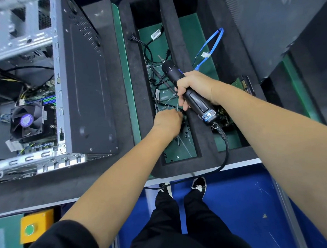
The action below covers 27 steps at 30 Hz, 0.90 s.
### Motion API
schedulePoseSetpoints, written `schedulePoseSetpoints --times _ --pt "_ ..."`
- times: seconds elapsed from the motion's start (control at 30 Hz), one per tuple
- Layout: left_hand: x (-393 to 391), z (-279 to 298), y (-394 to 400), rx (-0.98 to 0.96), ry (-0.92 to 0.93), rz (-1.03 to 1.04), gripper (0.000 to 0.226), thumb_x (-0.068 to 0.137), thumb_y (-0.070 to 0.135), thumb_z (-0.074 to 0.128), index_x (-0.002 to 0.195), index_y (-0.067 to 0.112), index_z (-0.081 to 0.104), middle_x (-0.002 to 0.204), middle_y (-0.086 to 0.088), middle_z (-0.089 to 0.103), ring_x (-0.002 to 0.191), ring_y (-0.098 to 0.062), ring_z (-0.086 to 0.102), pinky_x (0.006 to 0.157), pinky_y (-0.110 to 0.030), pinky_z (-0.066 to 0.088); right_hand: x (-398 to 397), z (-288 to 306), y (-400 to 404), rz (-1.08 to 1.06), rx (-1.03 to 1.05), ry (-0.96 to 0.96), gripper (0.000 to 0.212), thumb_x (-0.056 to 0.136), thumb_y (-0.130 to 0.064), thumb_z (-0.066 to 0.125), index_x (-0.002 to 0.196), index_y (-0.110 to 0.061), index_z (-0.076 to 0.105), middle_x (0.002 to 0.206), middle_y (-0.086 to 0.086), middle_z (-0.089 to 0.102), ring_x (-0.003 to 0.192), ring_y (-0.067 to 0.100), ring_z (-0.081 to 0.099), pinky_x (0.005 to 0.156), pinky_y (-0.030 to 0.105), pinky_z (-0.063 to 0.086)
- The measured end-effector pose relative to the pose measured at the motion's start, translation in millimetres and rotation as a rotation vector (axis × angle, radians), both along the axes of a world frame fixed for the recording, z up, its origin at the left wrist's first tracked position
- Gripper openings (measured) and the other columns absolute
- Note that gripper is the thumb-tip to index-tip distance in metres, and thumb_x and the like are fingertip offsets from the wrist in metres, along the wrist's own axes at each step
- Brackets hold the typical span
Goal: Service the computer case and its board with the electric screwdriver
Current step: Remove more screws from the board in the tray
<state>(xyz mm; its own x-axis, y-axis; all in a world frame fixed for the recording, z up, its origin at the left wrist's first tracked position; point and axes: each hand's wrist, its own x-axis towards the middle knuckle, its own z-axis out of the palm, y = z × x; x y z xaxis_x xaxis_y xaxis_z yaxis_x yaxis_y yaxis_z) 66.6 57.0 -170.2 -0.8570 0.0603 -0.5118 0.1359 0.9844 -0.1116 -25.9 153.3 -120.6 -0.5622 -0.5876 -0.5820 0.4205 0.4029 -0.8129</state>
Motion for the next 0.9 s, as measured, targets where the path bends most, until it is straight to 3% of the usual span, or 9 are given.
schedulePoseSetpoints --times 0.57,0.9 --pt "6.1 -3.2 3.5 0.132 -0.037 0.209 0.038 0.083 -0.001 0.052 0.120 0.001 0.049 0.116 -0.014 0.056 0.106 -0.033 0.057 0.068 -0.033 0.041 -0.6 -3.7 -0.7 0.001 0.000 0.009 0.009 0.079 0.001 0.051 0.082 -0.007 0.047 0.059 0.018 0.065 0.046 0.028 0.061 0.049 0.025 0.051" --pt "5.6 -1.0 1.5 0.184 -0.032 0.216 0.031 0.085 -0.006 0.046 0.115 -0.002 0.051 0.113 -0.018 0.055 0.104 -0.034 0.057 0.067 -0.033 0.042 -1.2 -3.7 -0.1 0.003 0.000 0.006 0.010 0.079 0.000 0.051 0.085 -0.007 0.048 0.060 0.017 0.065 0.047 0.028 0.061 0.050 0.025 0.051"
